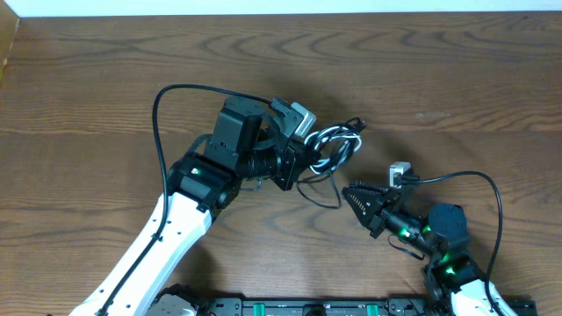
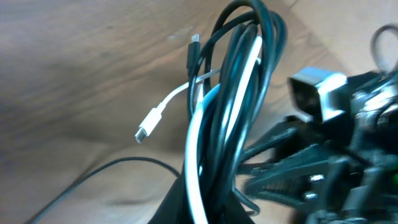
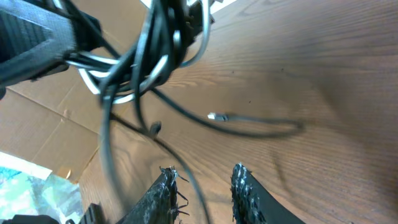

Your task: Untangle cables

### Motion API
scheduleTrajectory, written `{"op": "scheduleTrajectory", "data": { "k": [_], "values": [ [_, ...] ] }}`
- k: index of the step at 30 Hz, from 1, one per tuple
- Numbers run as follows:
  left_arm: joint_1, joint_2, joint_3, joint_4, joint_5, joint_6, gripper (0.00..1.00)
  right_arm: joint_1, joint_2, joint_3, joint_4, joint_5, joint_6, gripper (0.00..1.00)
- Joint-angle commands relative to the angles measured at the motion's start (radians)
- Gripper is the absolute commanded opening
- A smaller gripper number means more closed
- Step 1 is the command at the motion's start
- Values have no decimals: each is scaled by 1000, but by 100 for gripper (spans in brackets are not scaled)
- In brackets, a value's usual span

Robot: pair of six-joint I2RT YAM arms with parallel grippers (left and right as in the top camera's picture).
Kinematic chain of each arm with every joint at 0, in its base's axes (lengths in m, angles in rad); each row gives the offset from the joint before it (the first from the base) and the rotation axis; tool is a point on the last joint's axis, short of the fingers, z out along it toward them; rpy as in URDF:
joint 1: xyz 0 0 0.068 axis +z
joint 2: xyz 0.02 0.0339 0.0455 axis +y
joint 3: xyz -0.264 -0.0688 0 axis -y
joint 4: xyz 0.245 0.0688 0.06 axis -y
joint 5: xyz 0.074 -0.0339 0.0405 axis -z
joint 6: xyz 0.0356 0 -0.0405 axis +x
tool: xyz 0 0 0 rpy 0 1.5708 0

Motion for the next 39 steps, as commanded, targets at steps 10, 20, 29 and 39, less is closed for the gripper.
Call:
{"op": "scheduleTrajectory", "data": {
  "k": [10,20,29,39],
  "values": [
    [-31,4,19,0,-400,335,7,-70,-2,15,-71,-50,2,28],
    [-71,4,19,79,-152,-59,8,-98,-2,162,-304,-66,-73,38],
    [-71,4,19,157,-55,-481,8,-97,0,162,-322,-44,-52,41],
    [-89,4,19,159,-52,-470,8,-92,0,162,-163,-128,5,42]
  ]
}}
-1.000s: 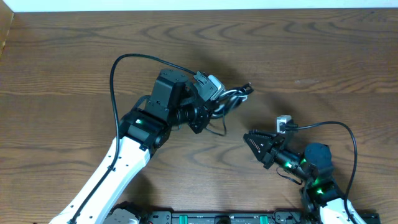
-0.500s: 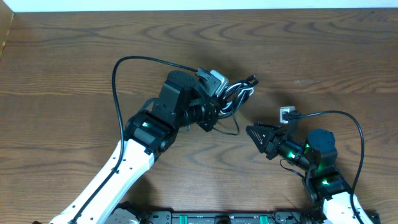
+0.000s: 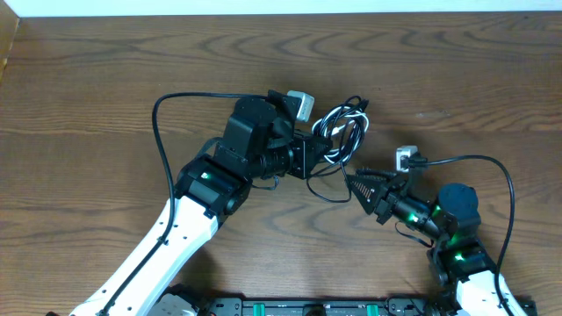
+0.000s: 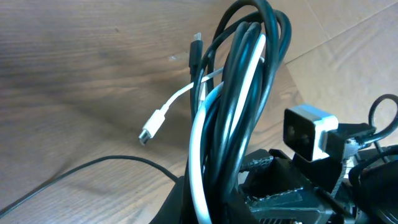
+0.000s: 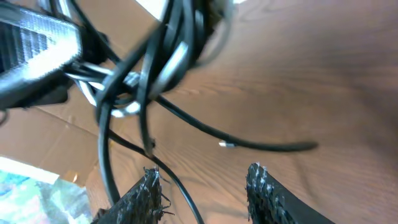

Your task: Untangle cables

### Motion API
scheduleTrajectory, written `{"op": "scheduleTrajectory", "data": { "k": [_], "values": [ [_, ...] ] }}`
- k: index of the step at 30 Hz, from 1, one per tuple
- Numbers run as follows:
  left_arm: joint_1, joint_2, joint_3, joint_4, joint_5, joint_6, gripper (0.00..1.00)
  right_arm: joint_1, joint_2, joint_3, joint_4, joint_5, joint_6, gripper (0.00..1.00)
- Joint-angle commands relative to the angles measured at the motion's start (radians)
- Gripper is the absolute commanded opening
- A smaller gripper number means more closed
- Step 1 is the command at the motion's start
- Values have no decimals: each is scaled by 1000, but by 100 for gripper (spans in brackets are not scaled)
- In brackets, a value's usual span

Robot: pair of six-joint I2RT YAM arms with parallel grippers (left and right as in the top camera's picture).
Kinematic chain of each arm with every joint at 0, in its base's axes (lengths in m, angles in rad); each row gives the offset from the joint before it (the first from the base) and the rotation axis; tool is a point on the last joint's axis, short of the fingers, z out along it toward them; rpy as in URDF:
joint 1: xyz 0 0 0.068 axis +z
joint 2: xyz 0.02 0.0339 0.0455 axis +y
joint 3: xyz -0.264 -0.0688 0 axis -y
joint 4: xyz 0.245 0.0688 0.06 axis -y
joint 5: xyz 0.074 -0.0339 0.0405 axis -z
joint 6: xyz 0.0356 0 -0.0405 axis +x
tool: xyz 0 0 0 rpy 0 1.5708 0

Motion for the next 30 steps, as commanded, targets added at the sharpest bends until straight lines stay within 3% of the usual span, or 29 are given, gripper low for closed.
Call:
{"op": "scheduleTrajectory", "data": {
  "k": [1,18,25,27,30],
  "values": [
    [-20,4,19,12,34,-21,8,1,0,10,30,-26,23,42],
    [-43,4,19,16,32,-52,8,97,0,10,124,9,64,36],
    [-43,4,19,16,33,-104,8,138,3,10,148,136,138,19],
    [-43,4,19,16,33,-103,8,145,10,10,148,159,138,2],
    [-43,4,19,16,31,-45,8,148,17,10,134,156,133,1]
  ]
}}
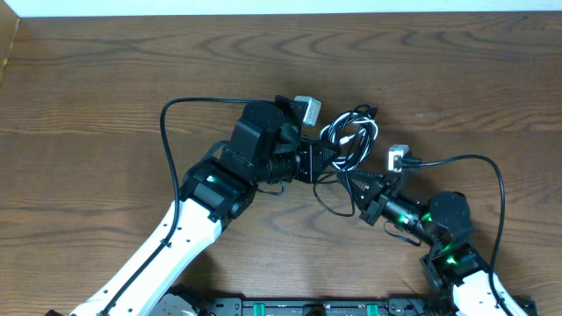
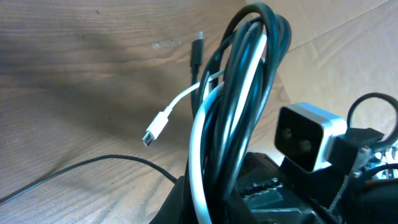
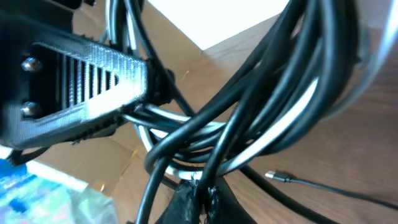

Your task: Untangle cables

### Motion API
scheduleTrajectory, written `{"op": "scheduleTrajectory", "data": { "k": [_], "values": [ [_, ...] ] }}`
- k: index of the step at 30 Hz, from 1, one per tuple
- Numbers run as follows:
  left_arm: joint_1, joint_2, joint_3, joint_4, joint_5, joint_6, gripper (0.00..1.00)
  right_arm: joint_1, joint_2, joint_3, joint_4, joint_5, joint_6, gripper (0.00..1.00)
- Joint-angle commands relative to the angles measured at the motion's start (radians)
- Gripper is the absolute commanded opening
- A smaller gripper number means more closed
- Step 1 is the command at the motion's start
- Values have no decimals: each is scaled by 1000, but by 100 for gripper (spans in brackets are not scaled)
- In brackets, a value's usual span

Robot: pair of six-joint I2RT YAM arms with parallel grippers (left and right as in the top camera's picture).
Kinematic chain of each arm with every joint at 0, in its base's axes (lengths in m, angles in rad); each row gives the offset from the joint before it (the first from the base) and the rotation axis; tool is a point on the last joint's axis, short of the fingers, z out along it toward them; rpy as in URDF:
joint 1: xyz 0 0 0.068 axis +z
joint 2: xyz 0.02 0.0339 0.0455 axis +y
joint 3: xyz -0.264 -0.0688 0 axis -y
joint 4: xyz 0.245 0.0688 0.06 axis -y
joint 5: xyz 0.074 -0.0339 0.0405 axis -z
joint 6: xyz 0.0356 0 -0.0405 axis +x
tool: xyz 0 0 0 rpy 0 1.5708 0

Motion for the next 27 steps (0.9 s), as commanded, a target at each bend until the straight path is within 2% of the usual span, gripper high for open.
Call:
{"op": "scheduleTrajectory", "data": {
  "k": [1,6,10,14,19,27],
  "values": [
    [-2,4,19,11,2,90,8,9,11,10,-34,37,-6,1],
    [-2,4,19,-20,-150,324,8,7,8,10,-172,18,-81,1],
    [-2,4,19,-61,-252,442,8,1,-14,11,-222,11,-146,1],
    [-2,4,19,-105,-254,520,8,-35,-54,11,-211,-77,-171,1],
    [-3,4,16,-125,-200,539,8,-86,-98,11,-201,-172,-164,1],
    [-3,4,8,-129,27,605,7,-151,-117,11,-151,-148,-140,1]
  ]
}}
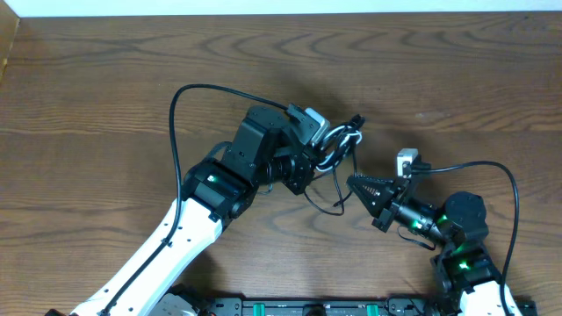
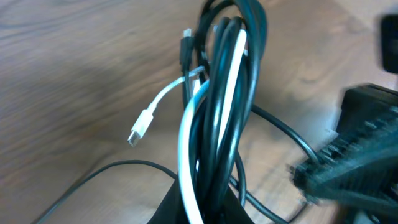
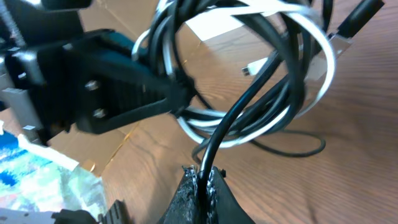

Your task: Untangle cables

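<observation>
A tangled bundle of black and white cables (image 1: 340, 142) hangs above the wooden table with my left gripper (image 1: 314, 161) shut on it. In the left wrist view the bundle (image 2: 221, 106) rises from the left gripper (image 2: 202, 208), and a white plug (image 2: 138, 132) and a black plug (image 2: 185, 46) stick out to its left. My right gripper (image 1: 355, 183) sits just right of the bundle, shut on one black strand (image 3: 239, 115) that leads from the right gripper (image 3: 203, 179) up into the loops (image 3: 261, 74).
A loose black loop (image 1: 328, 204) trails down onto the table (image 1: 105, 88) between the two grippers. The left arm's own black lead (image 1: 180, 96) arches over the table's left middle. Cardboard (image 3: 118, 149) lies beyond the table edge.
My right gripper, still shut on the black strand, now sits a little to the right and apart from the bundle. The left gripper and bundle have turned and shifted slightly.
My left gripper held the bundle up throughout. The right gripper stood open below and right of it, then open and closer, then shut on a black strand inside the loops. It now holds that strand a short way out from the bundle.
</observation>
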### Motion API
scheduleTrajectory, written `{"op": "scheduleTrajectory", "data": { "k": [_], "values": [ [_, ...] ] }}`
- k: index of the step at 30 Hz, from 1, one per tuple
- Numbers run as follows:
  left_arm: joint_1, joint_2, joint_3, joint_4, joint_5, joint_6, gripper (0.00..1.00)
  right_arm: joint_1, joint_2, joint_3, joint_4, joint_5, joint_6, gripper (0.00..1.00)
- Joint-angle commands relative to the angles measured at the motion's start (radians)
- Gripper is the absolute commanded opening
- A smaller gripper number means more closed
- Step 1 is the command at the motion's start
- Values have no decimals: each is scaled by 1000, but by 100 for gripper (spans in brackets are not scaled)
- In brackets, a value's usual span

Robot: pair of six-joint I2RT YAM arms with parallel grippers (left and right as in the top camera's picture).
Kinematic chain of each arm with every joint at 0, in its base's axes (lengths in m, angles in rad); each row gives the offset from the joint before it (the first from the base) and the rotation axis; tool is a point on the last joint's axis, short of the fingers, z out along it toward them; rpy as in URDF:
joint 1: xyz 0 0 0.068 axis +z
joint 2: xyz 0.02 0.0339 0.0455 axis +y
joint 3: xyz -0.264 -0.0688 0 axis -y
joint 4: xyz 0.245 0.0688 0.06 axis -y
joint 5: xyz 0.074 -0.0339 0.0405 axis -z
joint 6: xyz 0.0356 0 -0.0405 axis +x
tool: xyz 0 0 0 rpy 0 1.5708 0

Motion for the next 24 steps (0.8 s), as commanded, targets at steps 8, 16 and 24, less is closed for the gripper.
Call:
{"op": "scheduleTrajectory", "data": {
  "k": [8,16,24],
  "values": [
    [0,1,8,-18,347,155,8,-18,-8,9,19,93,15,1],
    [0,1,8,-150,271,303,7,-29,-8,9,122,69,126,1],
    [0,1,8,-180,139,303,8,-83,-8,9,151,-37,241,1]
  ]
}}
